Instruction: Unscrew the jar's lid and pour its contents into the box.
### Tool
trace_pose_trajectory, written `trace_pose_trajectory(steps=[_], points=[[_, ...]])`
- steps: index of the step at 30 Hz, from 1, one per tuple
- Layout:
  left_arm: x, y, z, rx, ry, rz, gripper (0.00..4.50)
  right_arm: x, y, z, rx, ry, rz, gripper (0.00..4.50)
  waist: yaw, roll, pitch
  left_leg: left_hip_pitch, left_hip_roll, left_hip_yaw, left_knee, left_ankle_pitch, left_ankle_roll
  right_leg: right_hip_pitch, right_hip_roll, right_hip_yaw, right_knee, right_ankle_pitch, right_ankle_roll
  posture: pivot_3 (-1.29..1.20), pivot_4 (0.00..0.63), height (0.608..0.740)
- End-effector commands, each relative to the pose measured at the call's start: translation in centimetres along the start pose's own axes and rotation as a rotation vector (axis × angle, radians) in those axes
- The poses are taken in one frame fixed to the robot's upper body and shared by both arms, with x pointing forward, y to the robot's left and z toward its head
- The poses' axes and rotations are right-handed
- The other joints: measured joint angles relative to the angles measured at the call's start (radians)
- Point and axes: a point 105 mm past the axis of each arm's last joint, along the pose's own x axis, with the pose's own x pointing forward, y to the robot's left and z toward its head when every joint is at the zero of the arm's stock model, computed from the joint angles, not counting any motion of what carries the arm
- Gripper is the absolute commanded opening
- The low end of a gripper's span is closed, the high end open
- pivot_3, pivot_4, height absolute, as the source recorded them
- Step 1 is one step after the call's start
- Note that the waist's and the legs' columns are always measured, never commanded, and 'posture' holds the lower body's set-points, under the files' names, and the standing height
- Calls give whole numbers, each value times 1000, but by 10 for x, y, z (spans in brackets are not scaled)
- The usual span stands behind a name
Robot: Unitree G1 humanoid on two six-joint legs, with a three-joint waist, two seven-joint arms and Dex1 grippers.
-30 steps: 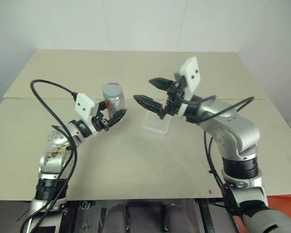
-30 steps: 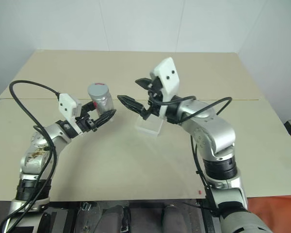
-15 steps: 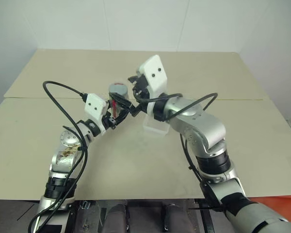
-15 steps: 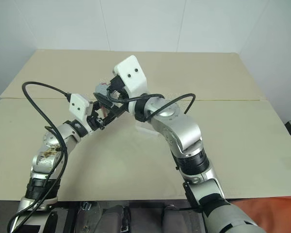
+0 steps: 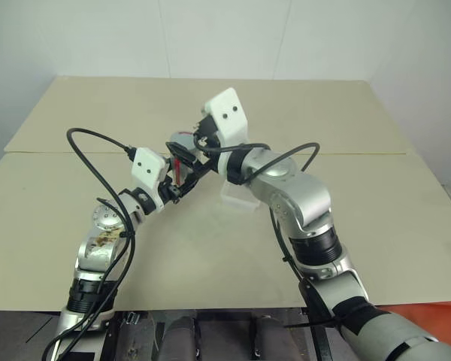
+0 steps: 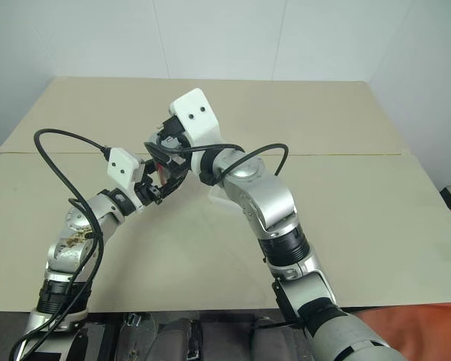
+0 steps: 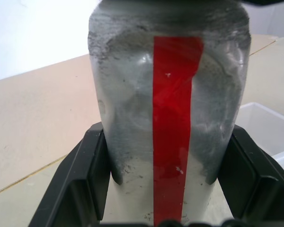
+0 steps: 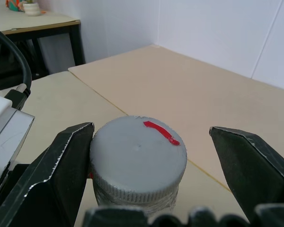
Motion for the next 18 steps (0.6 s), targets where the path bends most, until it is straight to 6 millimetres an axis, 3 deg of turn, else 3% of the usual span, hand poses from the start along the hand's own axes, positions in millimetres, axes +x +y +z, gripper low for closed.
trace_pose_trajectory(steps=[1, 18], points=[[-1, 1, 18, 24, -54, -7, 2776, -3, -1, 18, -26, -70, -1, 4461, 0, 0, 0, 0, 0, 0, 0, 0, 0, 0, 0, 0, 0, 0, 0, 0, 150, 740], [-5, 10, 22, 20, -56, 20, 2776, -13, -7, 9, -42, -43, 1, 4461, 0, 0, 0, 0, 0, 0, 0, 0, 0, 0, 0, 0, 0, 0, 0, 0, 150, 740]])
